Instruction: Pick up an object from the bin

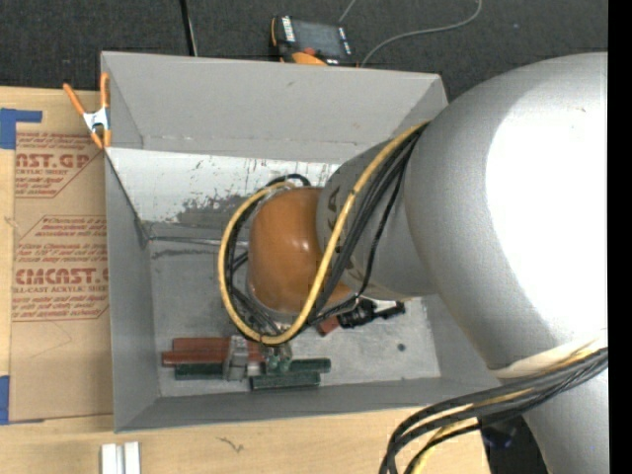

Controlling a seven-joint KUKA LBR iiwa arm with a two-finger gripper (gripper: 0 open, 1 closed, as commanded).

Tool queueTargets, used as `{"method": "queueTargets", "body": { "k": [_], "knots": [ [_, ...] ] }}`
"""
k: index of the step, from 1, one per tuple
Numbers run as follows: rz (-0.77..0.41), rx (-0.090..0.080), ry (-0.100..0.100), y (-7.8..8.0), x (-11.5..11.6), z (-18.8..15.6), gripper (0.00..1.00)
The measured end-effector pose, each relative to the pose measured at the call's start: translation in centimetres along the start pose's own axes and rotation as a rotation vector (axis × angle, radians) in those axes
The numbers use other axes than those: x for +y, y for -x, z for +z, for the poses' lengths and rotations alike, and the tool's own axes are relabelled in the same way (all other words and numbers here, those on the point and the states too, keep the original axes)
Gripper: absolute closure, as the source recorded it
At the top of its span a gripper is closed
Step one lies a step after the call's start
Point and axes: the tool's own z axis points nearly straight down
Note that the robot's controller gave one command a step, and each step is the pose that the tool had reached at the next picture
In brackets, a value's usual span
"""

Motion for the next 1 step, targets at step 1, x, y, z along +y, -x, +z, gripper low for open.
{"method": "queueTargets", "body": {
  "k": [1],
  "knots": [
    [-0.313, -0.008, 0.001, 2.91, 6.31, -15.12, 1.0]
  ]
}}
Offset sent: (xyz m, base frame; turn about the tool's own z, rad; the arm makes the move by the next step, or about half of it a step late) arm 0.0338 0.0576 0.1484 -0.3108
